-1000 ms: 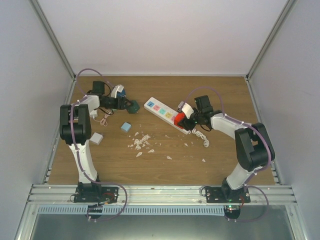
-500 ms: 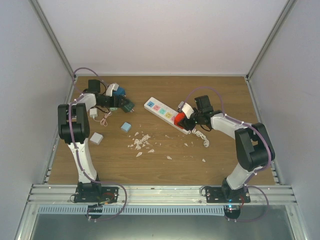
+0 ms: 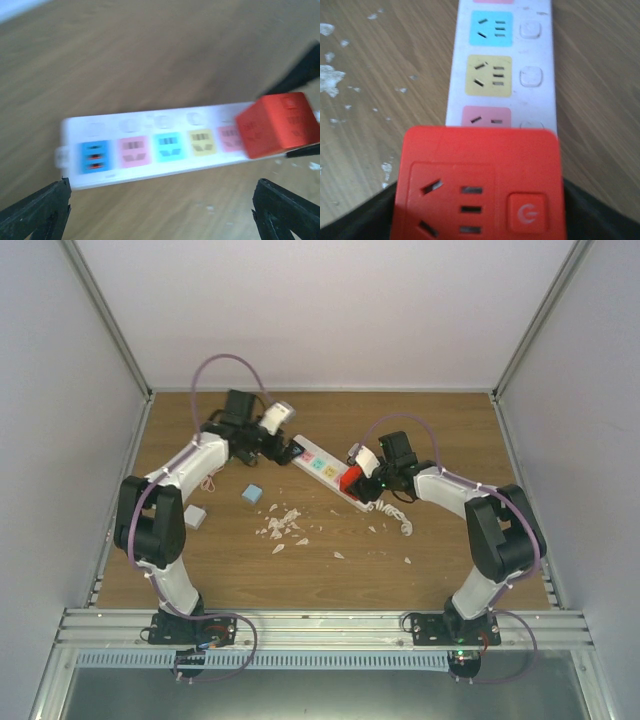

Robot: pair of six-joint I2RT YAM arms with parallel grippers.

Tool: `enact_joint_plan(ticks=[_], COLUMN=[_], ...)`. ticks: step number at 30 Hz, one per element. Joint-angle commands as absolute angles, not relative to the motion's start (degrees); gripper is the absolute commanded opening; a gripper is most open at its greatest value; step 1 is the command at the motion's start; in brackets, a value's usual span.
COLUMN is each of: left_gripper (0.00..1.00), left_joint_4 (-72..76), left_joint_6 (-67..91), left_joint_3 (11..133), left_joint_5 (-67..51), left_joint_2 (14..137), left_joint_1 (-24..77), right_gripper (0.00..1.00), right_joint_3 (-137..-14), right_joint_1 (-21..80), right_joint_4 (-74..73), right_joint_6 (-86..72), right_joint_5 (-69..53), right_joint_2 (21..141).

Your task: Pull the plug off the socket

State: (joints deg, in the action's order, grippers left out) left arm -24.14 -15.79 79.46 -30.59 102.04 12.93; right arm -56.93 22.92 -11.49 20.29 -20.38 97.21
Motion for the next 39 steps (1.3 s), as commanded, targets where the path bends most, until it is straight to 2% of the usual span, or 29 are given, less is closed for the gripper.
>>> enact_joint_plan(ticks=[1,4,9,17,31,33,39], left_gripper=[0.99,0.99,0.99,0.99,0.97,0.93,0.7], left_joint_4=[-21.1,-19.9,-17.7,-15.2,-12.0,-12.0,-12.6], left_joint_6=[-16.0,-13.9,-12.1,-9.1,-6.9,-7.2,-8.7], left_joint_3=[74.8,73.9,73.0,74.1,80.3,80.9,80.8], left_joint_5=[-24.4,-22.5,-17.2,-9.8,-1.5,-1.4,-3.6], left_joint_2=[99.5,98.5,97.7,102.5,111.8,112.8,112.5], left_joint_1=[20.4,24.3,30.8,40.2,44.4,44.3,42.8], right_gripper=[0.83,0.99,1.0,1.0,1.0,1.0,0.96], right_joint_3=[-57.3,-53.5,-47.2,-43.4,-39.2,-39.2,-40.9], right_joint_1=[23.7,22.4,19.7,16.6,15.6,15.6,15.7], right_joint_4=[-9.4,-6.8,-4.7,-3.1,3.6,4.3,5.0], right_joint_6=[18.0,18.5,21.5,21.6,20.6,20.5,20.1], right_joint_5=[-25.7,-25.4,-24.7,-26.1,-26.7,-25.8,-22.7], right_joint_2=[95.4,91.4,86.3,85.4,88.2,89.4,93.1])
